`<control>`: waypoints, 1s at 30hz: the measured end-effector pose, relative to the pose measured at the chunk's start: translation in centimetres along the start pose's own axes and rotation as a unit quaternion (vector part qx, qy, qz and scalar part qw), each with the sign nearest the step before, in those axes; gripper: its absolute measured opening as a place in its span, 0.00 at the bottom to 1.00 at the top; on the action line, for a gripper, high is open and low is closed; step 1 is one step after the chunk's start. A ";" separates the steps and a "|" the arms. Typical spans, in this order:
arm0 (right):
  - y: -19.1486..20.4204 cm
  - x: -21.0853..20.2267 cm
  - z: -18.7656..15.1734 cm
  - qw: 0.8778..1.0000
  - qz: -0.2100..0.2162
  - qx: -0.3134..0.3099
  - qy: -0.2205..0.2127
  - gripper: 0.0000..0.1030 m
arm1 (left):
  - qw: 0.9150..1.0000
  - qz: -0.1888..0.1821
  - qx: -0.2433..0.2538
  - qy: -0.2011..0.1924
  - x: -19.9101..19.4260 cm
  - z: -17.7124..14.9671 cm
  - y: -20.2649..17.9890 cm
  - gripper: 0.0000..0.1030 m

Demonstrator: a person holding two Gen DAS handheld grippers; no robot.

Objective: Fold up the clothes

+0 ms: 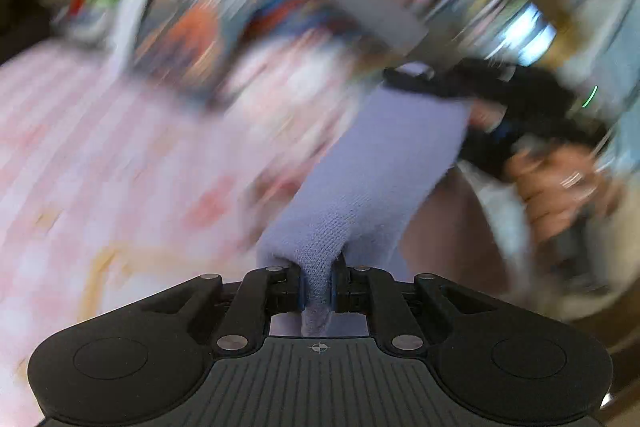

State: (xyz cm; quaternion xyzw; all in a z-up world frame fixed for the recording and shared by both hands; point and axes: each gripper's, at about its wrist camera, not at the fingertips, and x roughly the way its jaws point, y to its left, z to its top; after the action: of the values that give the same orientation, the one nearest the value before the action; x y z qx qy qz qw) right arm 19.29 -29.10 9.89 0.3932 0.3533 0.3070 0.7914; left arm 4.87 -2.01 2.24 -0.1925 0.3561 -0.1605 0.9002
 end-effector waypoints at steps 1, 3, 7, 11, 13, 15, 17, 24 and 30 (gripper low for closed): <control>-1.3 1.7 -1.3 0.999 -0.033 0.007 0.018 0.10 | 1.000 0.025 0.009 0.013 0.7 -0.7 0.7 0.09; -3.0 4.9 -3.4 0.996 -0.081 0.015 0.046 0.10 | 0.998 0.054 0.011 0.034 1.7 -1.5 2.3 0.09; -1.5 9.2 -4.3 0.995 -0.083 -0.005 0.059 0.10 | 0.997 0.062 -0.001 0.039 1.5 -1.1 4.1 0.09; 1.4 11.8 -5.3 0.987 -0.101 -0.099 0.074 0.28 | 0.996 0.073 -0.013 0.042 2.1 -0.6 5.5 0.11; 1.2 10.9 -6.6 0.982 -0.121 -0.127 0.068 0.56 | 0.996 0.078 -0.011 0.033 2.0 -0.5 5.8 0.13; 0.6 9.5 -7.7 0.977 -0.140 -0.147 0.062 0.56 | 0.996 0.081 -0.013 0.032 2.1 -0.3 6.3 0.13; -1.0 7.1 -8.4 0.976 -0.157 -0.144 0.056 0.56 | 0.996 0.084 -0.016 0.034 2.6 -0.1 7.0 0.12; -7.2 -1.8 -10.3 0.966 -0.232 -0.110 0.017 0.56 | 0.995 0.090 -0.042 0.026 4.0 1.1 8.5 0.12; -11.2 -7.4 -11.5 0.947 -0.313 -0.070 -0.008 0.50 | 0.993 0.111 -0.017 0.035 4.1 1.9 8.0 0.16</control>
State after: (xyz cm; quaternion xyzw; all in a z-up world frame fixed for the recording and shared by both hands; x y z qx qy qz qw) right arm 8.23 -35.73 -2.25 0.2087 0.4300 0.0647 0.8760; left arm 10.27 3.70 -2.51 -0.1616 0.4095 -0.0604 0.8959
